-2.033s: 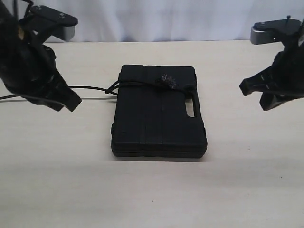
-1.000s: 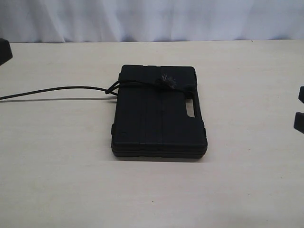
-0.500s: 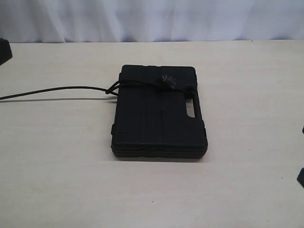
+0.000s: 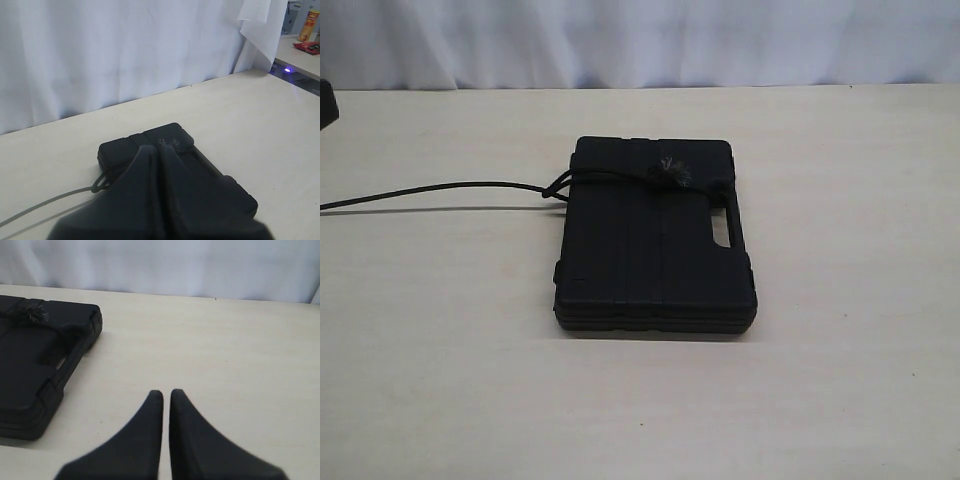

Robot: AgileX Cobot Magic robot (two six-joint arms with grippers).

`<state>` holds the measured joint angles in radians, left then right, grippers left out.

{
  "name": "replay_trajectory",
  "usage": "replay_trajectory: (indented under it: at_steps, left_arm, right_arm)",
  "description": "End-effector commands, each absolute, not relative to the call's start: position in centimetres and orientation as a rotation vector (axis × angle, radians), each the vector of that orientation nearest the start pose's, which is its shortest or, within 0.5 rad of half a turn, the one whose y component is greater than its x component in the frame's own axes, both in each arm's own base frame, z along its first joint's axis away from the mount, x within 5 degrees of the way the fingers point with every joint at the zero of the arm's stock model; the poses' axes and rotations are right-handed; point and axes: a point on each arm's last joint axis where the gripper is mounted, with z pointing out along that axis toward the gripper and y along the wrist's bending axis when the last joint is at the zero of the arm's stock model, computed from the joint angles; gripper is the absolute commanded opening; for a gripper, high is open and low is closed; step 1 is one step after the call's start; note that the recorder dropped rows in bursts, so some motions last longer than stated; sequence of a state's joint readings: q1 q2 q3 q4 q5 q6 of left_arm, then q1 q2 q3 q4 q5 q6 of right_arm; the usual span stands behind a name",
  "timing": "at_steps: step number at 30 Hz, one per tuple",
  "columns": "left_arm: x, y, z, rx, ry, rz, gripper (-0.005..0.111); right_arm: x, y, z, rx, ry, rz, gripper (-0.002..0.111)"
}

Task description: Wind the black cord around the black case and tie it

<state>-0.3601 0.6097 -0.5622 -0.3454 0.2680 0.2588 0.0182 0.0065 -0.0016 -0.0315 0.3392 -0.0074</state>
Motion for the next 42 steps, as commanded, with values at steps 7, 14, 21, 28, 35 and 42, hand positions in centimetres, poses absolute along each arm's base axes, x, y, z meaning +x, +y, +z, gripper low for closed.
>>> replay_trajectory:
  at_steps: [7, 14, 21, 28, 35, 42]
  left_arm:
    - [11.7, -5.3, 33.1, 0.312, 1.752, -0.397, 0.000]
    - [11.7, -5.3, 33.1, 0.312, 1.752, -0.397, 0.000]
    - [10.5, -4.5, 32.7, 0.389, 1.710, -0.289, 0.000]
    - [7.8, -2.2, 25.1, 0.375, 1.604, -0.069, 0.000]
    - [5.5, -1.2, 20.6, 0.285, 1.536, -0.034, 0.000]
    - [5.5, -1.2, 20.2, 0.276, 1.588, -0.056, 0.000]
  right_arm:
    - [5.3, 0.0, 18.2, -0.061, 1.827, -0.028, 0.005]
    - [5.3, 0.0, 18.2, -0.061, 1.827, -0.028, 0.005]
    - [5.3, 0.0, 18.2, -0.061, 1.827, -0.028, 0.005]
    - [5.3, 0.0, 18.2, -0.061, 1.827, -0.028, 0.005]
    - [5.3, 0.0, 18.2, -0.061, 1.827, -0.028, 0.005]
    - [5.3, 0.0, 18.2, -0.061, 1.827, -0.028, 0.005]
